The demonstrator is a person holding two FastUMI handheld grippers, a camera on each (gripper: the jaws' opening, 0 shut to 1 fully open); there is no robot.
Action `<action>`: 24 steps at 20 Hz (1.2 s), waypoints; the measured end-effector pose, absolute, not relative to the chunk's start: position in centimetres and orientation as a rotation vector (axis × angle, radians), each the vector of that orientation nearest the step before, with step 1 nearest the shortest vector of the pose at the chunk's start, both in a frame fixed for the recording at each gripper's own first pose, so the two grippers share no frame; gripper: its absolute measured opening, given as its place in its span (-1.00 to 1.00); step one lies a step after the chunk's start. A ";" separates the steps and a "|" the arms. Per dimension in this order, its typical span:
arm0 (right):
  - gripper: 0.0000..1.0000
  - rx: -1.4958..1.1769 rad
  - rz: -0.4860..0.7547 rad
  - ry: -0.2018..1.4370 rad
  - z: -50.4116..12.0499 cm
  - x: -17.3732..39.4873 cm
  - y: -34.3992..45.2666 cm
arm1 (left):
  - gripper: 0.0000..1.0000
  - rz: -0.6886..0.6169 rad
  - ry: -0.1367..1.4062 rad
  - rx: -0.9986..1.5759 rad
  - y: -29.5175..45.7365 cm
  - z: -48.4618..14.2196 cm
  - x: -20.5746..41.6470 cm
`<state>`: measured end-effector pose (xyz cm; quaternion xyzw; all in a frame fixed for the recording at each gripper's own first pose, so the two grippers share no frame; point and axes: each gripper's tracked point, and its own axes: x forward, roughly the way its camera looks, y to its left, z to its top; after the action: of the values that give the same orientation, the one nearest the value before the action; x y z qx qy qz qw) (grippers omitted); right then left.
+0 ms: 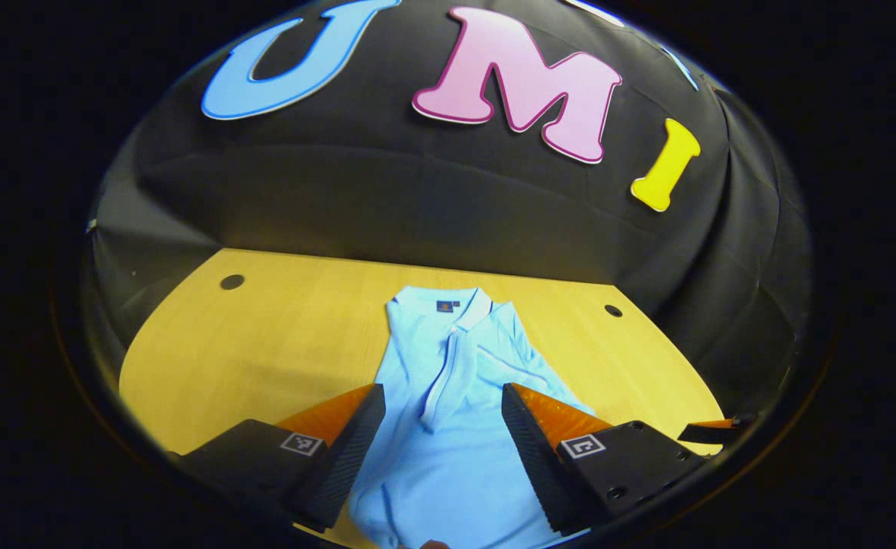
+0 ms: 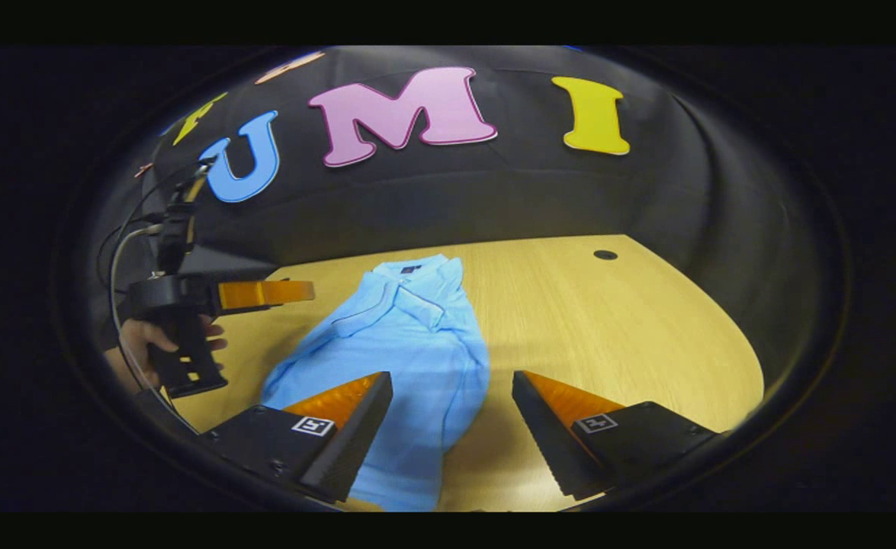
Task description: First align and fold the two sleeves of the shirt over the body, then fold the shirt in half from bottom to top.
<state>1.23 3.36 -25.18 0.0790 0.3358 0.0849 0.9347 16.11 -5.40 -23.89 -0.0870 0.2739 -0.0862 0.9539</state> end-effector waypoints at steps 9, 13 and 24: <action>0.96 0.136 0.223 0.815 -28.4 -8.3 5.4 | 0.94 -0.164 0.716 -0.119 -3.6 -29.7 -0.8; 0.96 0.154 0.210 0.875 -30.7 -11.2 5.6 | 0.95 -0.160 0.794 -0.107 -4.8 -33.3 -5.3; 0.51 0.053 0.225 0.904 -33.7 -11.6 6.3 | 0.60 -0.124 0.849 -0.002 -5.9 -37.2 -6.8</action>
<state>-11.58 6.33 -33.66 0.0256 0.4358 0.1085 0.8931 -6.84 -5.94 -37.21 -0.0009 0.4115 -0.0601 0.9094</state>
